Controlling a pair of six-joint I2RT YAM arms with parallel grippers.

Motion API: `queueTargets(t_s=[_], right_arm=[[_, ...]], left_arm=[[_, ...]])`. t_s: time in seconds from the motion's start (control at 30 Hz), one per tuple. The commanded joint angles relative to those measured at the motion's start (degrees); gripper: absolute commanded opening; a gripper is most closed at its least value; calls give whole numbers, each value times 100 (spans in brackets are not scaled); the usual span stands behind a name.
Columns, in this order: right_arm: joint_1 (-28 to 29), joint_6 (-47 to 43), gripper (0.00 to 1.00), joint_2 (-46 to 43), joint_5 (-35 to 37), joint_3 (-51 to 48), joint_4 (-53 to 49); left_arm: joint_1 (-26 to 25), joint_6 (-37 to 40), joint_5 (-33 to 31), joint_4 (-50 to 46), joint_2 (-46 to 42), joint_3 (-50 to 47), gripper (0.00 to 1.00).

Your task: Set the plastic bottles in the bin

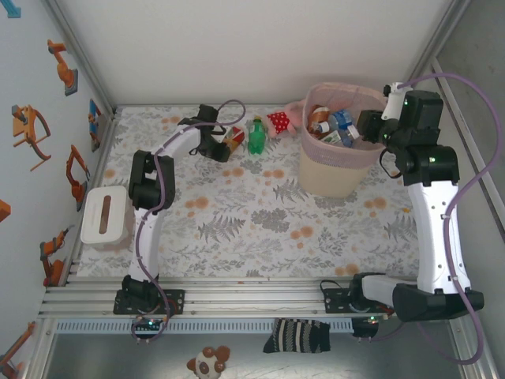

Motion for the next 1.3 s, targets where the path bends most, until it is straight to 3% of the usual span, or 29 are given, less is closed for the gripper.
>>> queueTargets(t_s=[0.0,0.37,0.6,0.7,0.77,0.97,1.27], right_arm=[[-30,230,25,-216,-171,-82,133],[72,1572,25,-309,-1581,-647,1200],[525,2061,36,-21,-1894,-583,1459],[773,2175,58,209,-2140,-454,1560],[996,2190,63,453,-2341,-206,1450],[1655,2124,66,1017,-2554,492,1112],[2040,2079,74,1334,-2911,859,844]], left_arm=[[25,-96,209,-72,-456,-331,27],[29,-1332,1466,1702,-2313,-2379,24],[-123,-1873,2566,2890,-3542,-3260,24],[-334,-1765,2829,2978,-3976,-3379,25],[-528,-1452,2912,2712,-4249,-3313,24],[-1058,-790,2910,2445,-4979,-3411,26],[-1350,-289,2718,2182,-5487,-3526,28]])
